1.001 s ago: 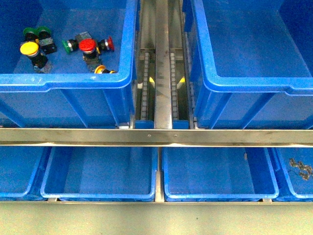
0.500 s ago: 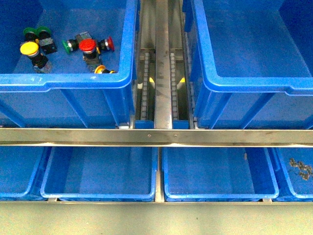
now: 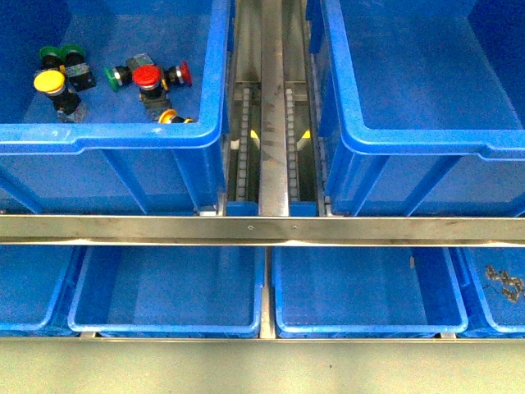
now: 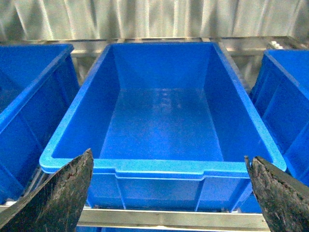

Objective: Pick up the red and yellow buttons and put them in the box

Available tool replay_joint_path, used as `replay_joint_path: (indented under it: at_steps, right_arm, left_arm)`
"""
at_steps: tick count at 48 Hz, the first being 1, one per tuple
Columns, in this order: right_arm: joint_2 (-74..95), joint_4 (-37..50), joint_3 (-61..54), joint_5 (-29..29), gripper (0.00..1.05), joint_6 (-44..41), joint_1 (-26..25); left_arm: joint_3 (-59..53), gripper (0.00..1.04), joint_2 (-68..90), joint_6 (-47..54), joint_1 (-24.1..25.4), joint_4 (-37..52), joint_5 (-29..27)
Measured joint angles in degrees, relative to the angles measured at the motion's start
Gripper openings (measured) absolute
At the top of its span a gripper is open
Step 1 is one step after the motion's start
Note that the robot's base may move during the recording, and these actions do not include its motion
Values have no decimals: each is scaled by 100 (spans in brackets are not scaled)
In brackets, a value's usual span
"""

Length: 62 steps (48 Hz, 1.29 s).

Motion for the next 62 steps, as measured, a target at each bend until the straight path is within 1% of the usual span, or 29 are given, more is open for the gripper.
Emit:
replay_joint_path:
  at_steps: [7, 8, 9, 10, 11, 13, 15, 17, 18, 21, 25, 26, 29, 30, 32, 34, 36, 40, 44, 50, 62]
  right_arm:
    - [0, 0, 0, -2, 98, 0, 0]
    - [0, 0, 0, -2, 98, 0, 0]
    - [0, 0, 0, 0, 98, 0, 0]
    - [0, 0, 0, 7, 98, 0, 0]
    - [0, 0, 0, 11, 98, 0, 0]
    - [-2, 0, 0, 0, 98, 0, 0]
    - [0, 0, 0, 2, 98, 0, 0]
    - [0, 0, 0, -2, 98, 0, 0]
    - [0, 0, 0, -2, 98, 0, 0]
    - [-2, 0, 0, 0, 98, 0, 0]
    - [0, 0, 0, 2, 98, 0, 0]
    - [0, 0, 0, 2, 98, 0, 0]
    - [0, 0, 0, 2, 98, 0, 0]
    - [0, 0, 0, 0, 98, 0, 0]
    - [0, 0, 0, 2, 98, 0, 0]
    - [0, 0, 0, -2, 98, 0, 0]
    - [0, 0, 0, -2, 98, 0, 0]
    - [0, 0, 0, 2, 98, 0, 0]
    - [0, 0, 0, -2, 98, 0, 0]
    - [0, 0, 0, 0, 98, 0, 0]
    - [0, 0, 0, 0, 98, 0, 0]
  left_arm:
    - [0, 97, 0, 0, 0, 0, 0]
    - [37, 97, 92, -125, -39, -140, -146]
    - [221, 97, 282, -348, -76, -647, -468]
    - [444, 97, 643, -686, -63, -1134, -621]
    - [588, 97, 949, -822, 11, -1373, -649]
    - [887, 97, 1770, -1047, 350, -1423, -426]
    - [1027, 97, 2135, -1054, 542, -1276, -186]
    - [1279, 97, 2680, -916, 826, -938, 173]
    - [1333, 97, 2780, -896, 879, -870, 240]
    - [1692, 97, 3348, -595, 1165, -494, 675]
    - [2129, 97, 3976, -127, 1331, -107, 1158]
    - [2319, 97, 4238, 63, 1381, 28, 1423]
    - [2767, 97, 4913, 697, 1412, 208, 1952]
    - [2879, 97, 5115, 896, 1432, 284, 2083]
    - [3042, 97, 5449, 1176, 1458, 461, 2140]
    - [3289, 97, 5925, 1456, 1460, 691, 2048]
    - [3504, 97, 6304, 1659, 1460, 758, 2087]
    - [4011, 97, 7158, 2170, 1451, 673, 2192]
    - [4572, 97, 8109, 2492, 1342, 669, 2129]
    - [5630, 97, 9536, 2658, 1014, 334, 2131]
    - [6887, 97, 10786, 2916, 369, -107, 2111]
